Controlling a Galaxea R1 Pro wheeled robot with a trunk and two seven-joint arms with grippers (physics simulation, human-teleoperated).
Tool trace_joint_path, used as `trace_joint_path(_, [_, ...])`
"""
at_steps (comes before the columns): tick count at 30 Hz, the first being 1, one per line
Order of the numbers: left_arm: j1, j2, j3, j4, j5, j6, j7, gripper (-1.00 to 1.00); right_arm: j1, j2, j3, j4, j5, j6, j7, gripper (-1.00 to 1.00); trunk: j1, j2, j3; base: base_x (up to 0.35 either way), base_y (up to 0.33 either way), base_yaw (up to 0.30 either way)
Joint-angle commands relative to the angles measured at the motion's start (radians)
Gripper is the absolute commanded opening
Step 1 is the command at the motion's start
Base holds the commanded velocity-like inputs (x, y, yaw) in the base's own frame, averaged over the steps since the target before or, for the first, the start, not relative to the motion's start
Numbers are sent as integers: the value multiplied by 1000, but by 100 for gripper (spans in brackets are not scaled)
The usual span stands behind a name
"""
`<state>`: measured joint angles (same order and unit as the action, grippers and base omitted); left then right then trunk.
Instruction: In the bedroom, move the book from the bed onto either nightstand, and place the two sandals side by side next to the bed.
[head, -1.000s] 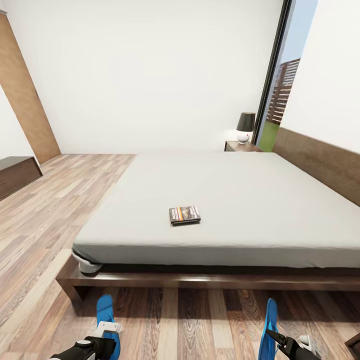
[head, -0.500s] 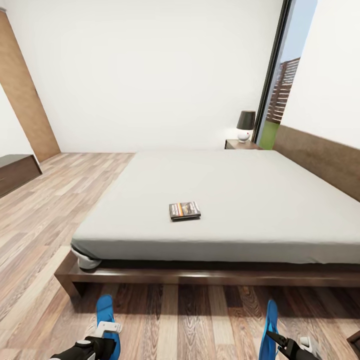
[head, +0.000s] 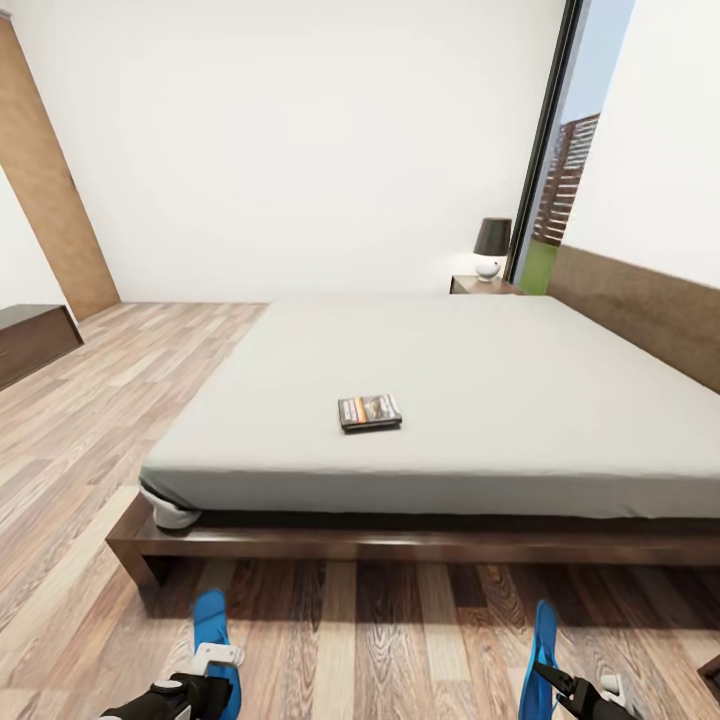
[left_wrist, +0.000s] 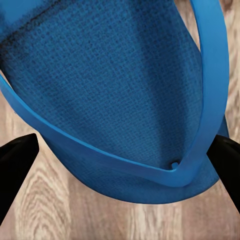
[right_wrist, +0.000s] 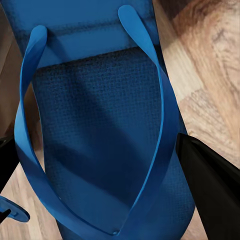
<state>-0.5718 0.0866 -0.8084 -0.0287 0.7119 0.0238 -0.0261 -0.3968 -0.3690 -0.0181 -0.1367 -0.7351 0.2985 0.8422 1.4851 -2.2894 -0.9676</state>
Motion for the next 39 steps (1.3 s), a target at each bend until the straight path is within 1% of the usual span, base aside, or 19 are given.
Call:
trace_joint_path(1, [0,0,-7,-2,10,4,-2,-100,0,-2,-4,-1,-6,10,3,-100,4,-8,-4,0,0,0])
trace_joint_path(4, [0,-14,-4,-3,10,15,-9,-100,0,-4,-10,-4,-9,21,9,-100,15,-29,-13,0,0,0])
trace_joint_path(5, [-1,-28,-3,-4,9,58,-18,-100,0,-5,-11,-9,-11,27,10,-100,19,-36,-17,0,0,0])
trace_joint_path(7, [-2,-37,-3,-20,8,129,-22,-100,0,-5,-12,-18,-12,48,10,-100,23,-43,-20,0,0,0])
trace_joint_path(8, [-2,-37,-3,-45,8,158,-24,-100,0,-5,-12,-23,-12,81,11,-100,23,-43,-20,0,0,0])
trace_joint_path(10, [-2,-38,-2,-60,8,171,-24,-100,-1,-5,-13,-25,-13,108,11,-100,23,-43,-20,0,0,0])
trace_joint_path(14, [-7,-40,-1,-96,8,203,-24,-100,-3,-5,-13,-27,-13,126,11,-100,34,-64,-29,0,0,0])
trace_joint_path(16, [-8,-37,-1,-131,8,249,-23,-100,-4,-6,-13,-27,-13,129,11,-100,42,-78,-35,0,0,0])
trace_joint_path(17, [-10,-33,-2,-172,8,308,-23,-100,-4,-6,-13,-27,-14,136,12,-100,46,-85,-39,0,0,0])
trace_joint_path(18, [-11,-32,-2,-185,7,327,-23,-100,-4,-6,-13,-27,-14,140,12,-100,50,-92,-42,0,0,0])
trace_joint_path(19, [-14,-30,-2,-223,7,379,-22,-100,-4,-7,-13,-27,-15,149,13,-100,54,-99,-45,0,0,0])
trace_joint_path(21, [-21,-27,-2,-254,6,425,-21,-100,-4,-8,-13,-27,-15,156,13,-100,61,-113,-51,0,0,0])
trace_joint_path(24, [-29,1,-3,-271,6,450,-19,-100,-4,-17,-16,-32,-16,166,15,-100,73,-134,-60,0,0,0])
trace_joint_path(29, [-31,52,-3,-274,5,450,-21,-100,-4,-20,-17,-37,-17,201,15,-100,92,-169,-76,0,0,0])
trace_joint_path(30, [-31,70,-2,-275,5,450,-21,-100,-4,-21,-17,-38,-17,206,15,-100,96,-176,-79,0,0,0])
trace_joint_path(32, [-31,84,-2,-276,4,450,-21,-100,-4,-23,-18,-38,-19,209,15,-100,103,-190,-86,0,0,0])
trace_joint_path(34, [-31,90,-2,-277,4,451,-21,-100,-4,-22,-26,-40,-45,220,15,-100,111,-204,-92,0,0,0])
trace_joint_path(37, [-31,94,-2,-278,4,451,-20,-100,-4,-24,-38,-54,-131,278,14,-100,116,-211,-103,0,0,0])
trace_joint_path(39, [-31,94,-1,-278,4,451,-20,-100,-4,-37,-44,-93,-181,325,14,-100,117,-212,-110,0,0,0])
